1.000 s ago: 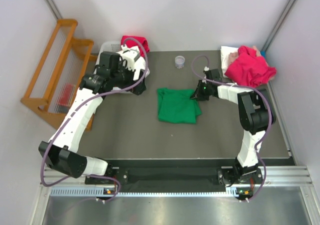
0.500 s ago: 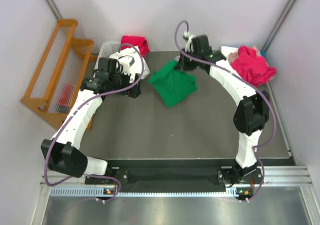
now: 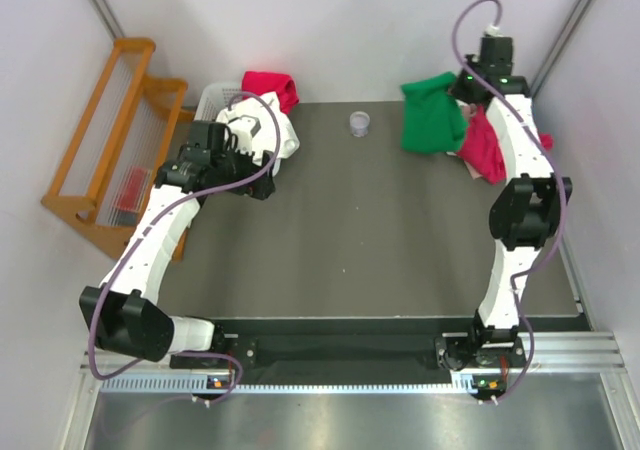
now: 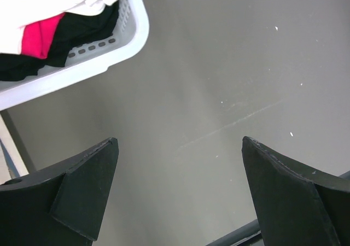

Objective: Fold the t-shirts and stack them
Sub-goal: Neatly place the folded tshirt to the corner

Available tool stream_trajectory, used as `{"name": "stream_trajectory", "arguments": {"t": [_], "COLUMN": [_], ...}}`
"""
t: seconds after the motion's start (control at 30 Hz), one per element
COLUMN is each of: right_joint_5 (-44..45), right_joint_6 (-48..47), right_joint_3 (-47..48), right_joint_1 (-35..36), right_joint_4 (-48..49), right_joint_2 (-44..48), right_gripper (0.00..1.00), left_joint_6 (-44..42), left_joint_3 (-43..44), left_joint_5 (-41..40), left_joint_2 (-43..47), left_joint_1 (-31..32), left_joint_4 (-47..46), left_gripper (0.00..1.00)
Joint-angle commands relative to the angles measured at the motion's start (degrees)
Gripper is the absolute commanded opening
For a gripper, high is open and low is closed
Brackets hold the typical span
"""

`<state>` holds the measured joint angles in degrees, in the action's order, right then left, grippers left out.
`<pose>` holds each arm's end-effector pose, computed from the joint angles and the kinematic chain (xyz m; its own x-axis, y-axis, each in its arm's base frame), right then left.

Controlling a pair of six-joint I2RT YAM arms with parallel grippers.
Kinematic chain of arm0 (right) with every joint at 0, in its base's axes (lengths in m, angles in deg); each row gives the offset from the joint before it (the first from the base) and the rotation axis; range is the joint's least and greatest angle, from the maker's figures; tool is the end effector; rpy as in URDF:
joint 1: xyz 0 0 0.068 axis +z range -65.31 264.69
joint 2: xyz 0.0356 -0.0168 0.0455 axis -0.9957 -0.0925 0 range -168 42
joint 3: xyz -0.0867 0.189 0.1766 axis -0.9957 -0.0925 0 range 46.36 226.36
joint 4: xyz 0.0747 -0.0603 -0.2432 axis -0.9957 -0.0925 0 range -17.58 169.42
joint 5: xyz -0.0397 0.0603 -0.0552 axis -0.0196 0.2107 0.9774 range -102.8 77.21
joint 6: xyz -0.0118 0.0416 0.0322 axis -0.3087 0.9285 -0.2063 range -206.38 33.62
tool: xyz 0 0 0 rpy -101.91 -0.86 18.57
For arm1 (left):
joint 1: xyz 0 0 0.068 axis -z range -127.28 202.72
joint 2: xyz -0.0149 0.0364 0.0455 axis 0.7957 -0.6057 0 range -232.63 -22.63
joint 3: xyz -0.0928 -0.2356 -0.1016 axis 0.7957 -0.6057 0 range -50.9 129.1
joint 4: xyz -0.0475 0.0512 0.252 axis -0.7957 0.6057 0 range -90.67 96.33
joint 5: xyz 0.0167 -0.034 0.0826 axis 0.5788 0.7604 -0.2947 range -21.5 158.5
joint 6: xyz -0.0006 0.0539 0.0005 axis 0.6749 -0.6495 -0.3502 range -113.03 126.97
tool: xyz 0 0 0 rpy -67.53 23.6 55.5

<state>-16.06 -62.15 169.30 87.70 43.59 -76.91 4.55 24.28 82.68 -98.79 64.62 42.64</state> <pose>0.4801 0.0271 0.3639 -0.5213 0.3828 -0.7627 0.1241 0.9182 0.3761 0.2726 -0.0664 0.3499 -0.6670 0.1823 -0.7224 0.4000 0.9057 -0.1407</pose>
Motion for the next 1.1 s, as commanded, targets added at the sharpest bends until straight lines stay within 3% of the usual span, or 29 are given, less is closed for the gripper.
{"name": "stream_trajectory", "arguments": {"t": [0.0, 0.13, 0.33, 0.53, 0.87, 0.9, 0.93, 1.0, 1.03, 1.07], "right_joint_5": [4.41, 4.67, 7.74, 17.23, 37.96, 38.51, 38.69, 38.69, 38.69, 38.34], "right_joint_6": [4.59, 5.21, 5.57, 7.06, 4.69, 4.17, 3.81, 2.93, 2.84, 2.67], "right_joint_3": [3.17, 9.95, 8.21, -0.85, -2.26, -2.26, -2.26, -2.43, -2.70, -3.83], "right_joint_1": [-6.78, -9.59, -12.76, -15.22, -15.93, -15.93, -16.10, -16.19, -16.28, -16.28], "right_joint_4": [4.72, 1.82, 1.47, 3.67, -0.20, -0.20, -0.11, 0.24, 0.50, 0.68], "right_joint_2": [2.72, 0.18, 1.13, 3.42, -0.61, -0.88, -1.67, -2.46, -2.99, -3.25], "right_gripper": [0.00, 0.00, 0.00, 0.00, 0.01, 0.04, 0.21, 0.46, 0.64, 0.69], "left_joint_6": [-0.57, 0.04, 0.57, 0.48, 0.57, 0.48, 0.31, -0.04, -0.13, -0.22], "left_joint_3": [-0.64, -1.26, -1.79, -1.88, -1.70, -1.61, -1.61, -1.35, -1.26, -0.65], "left_joint_5": [1.73, 2.44, 3.40, 3.93, 4.64, 4.72, 4.72, 4.46, 4.37, 4.11], "left_joint_2": [2.68, 2.68, 2.86, 2.86, 4.00, 4.18, 4.27, 4.79, 4.79, 4.88], "left_joint_1": [-1.44, -1.62, -1.62, -1.71, -1.71, -1.71, -1.71, -1.71, -1.71, -1.71], "left_joint_4": [-2.26, -2.53, -2.53, -2.09, -0.42, -0.33, -0.07, 0.46, 0.63, 1.07], "left_gripper": [0.99, 0.99, 0.99, 0.99, 0.99, 0.99, 0.99, 0.99, 0.99, 0.99]}}
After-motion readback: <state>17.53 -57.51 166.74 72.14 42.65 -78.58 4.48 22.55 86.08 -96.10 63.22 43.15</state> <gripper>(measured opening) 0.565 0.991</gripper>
